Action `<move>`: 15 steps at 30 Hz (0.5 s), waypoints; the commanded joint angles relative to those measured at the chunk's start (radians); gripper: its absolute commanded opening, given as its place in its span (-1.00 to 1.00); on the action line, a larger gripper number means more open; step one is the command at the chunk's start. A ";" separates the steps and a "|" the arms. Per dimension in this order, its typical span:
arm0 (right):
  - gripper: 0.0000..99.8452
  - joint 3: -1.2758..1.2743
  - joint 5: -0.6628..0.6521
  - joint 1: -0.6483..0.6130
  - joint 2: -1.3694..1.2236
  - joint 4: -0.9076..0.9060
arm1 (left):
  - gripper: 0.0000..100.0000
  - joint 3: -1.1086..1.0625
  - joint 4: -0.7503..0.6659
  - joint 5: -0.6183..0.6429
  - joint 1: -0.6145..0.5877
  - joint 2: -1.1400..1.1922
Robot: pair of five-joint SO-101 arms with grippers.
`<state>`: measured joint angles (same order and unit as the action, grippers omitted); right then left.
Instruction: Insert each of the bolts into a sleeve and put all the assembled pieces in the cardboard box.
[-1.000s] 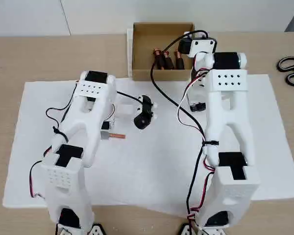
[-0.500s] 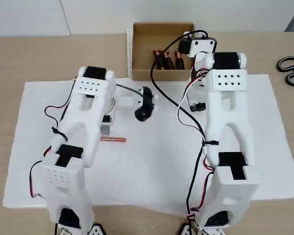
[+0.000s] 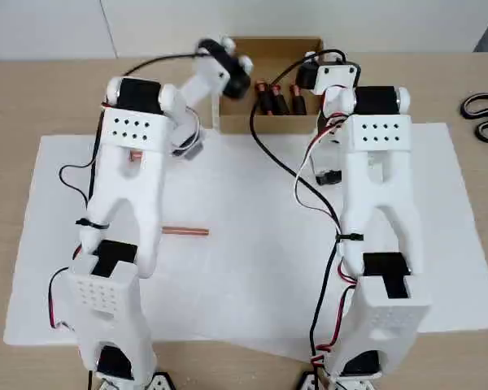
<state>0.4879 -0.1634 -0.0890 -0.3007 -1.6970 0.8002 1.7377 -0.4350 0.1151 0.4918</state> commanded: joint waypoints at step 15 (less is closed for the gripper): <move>-0.99 0.005 -0.006 0.004 0.067 -0.008 | -0.73 -0.234 0.011 1.157 0.041 -0.517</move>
<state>0.4879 -0.1634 -0.0890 -0.3007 -1.6970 0.6728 1.7407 0.7020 0.1458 0.1297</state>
